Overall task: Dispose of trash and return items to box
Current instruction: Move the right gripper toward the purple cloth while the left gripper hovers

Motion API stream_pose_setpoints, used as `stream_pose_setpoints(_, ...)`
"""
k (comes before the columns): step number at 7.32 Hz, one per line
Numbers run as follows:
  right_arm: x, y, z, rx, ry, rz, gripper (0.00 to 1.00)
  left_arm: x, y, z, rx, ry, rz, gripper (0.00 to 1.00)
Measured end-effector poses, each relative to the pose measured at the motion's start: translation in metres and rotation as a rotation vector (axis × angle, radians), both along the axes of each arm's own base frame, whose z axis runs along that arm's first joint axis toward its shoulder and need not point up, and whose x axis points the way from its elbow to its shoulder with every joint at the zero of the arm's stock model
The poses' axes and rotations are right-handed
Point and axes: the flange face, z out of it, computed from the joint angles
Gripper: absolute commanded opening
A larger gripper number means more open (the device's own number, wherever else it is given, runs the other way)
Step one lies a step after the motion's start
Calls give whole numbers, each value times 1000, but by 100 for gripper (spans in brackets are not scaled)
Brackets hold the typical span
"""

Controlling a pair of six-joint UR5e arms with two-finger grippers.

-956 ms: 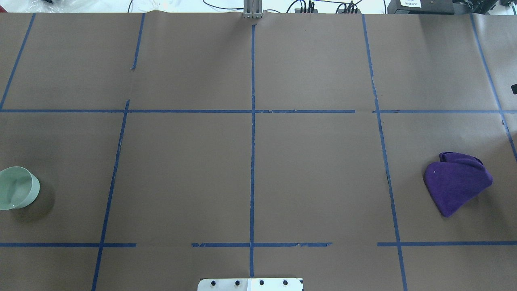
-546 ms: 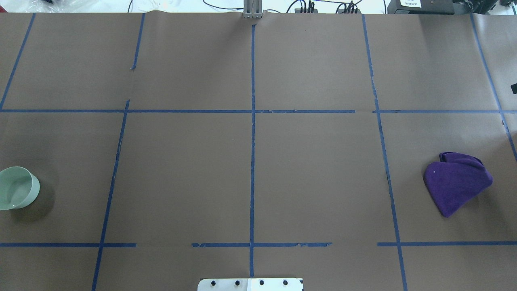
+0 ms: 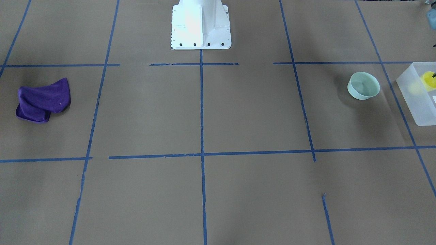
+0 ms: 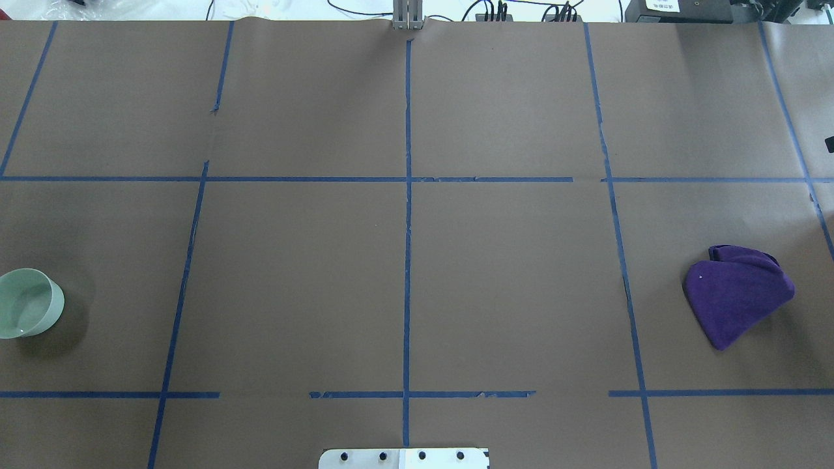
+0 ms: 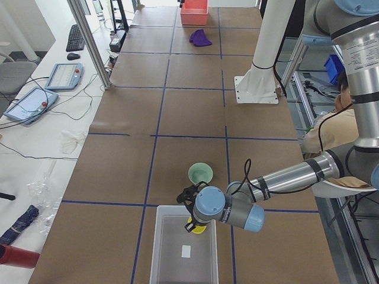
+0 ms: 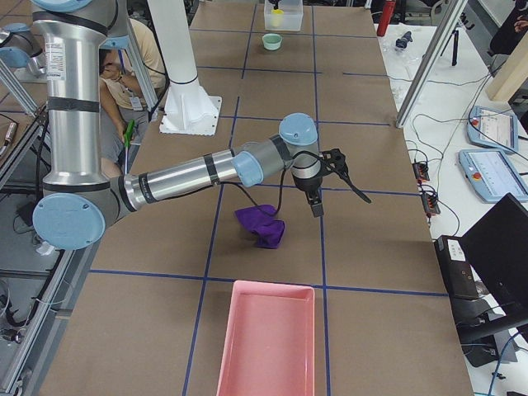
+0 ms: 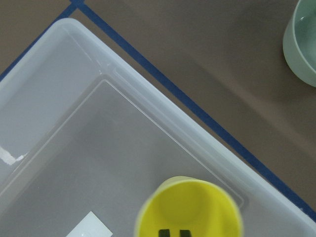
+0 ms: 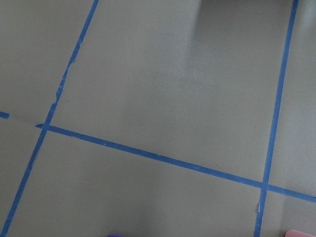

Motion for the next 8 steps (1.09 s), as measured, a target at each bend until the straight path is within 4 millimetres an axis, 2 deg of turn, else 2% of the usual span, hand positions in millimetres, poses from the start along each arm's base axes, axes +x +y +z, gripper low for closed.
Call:
stream_pose_setpoints(1, 0, 0, -3, 12, -4, 0, 100, 0, -2, -5, 4, 5, -19, 79)
stream_pose_setpoints(2, -1, 0, -5, 22, -13, 0, 100, 0, -9, -19, -6, 16, -69, 100)
stream_pose_setpoints(4, -8, 1, -14, -11, -62, 26, 100, 0, -33, -69, -30, 47, -178, 100)
stream_pose_setpoints(5, -15, 2, -17, -34, -81, 40, 100, -1, -57, -100, -65, 52, -204, 100)
stream_pose_setpoints(6, -24, 3, -19, -59, -93, 51, 100, -7, -83, -136, -114, 49, -232, 100)
stream_pose_setpoints(7, -32, 5, -22, -79, -102, 60, 100, -23, -98, -163, -194, 40, -273, 100)
stream_pose_setpoints(8, -42, 11, -26, -94, -106, 61, 100, -36, -105, -173, -307, 24, -307, 100)
